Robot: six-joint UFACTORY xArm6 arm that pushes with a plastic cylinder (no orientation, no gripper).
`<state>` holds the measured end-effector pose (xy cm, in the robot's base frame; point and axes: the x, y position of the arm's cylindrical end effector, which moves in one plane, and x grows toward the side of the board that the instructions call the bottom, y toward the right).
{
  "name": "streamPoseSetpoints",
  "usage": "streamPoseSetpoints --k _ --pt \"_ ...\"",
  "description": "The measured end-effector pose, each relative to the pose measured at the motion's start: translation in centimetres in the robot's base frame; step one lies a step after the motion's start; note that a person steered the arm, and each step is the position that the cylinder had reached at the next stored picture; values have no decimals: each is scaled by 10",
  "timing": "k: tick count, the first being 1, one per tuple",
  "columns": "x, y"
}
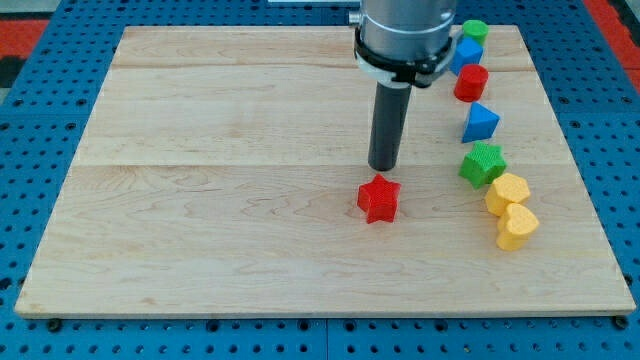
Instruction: Keep the red star underneath the yellow heart
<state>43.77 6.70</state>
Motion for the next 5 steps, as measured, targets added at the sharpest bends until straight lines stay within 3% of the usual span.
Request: streamPoseSetpoints --k 3,5 --pt "48 -39" --pt "87 40"
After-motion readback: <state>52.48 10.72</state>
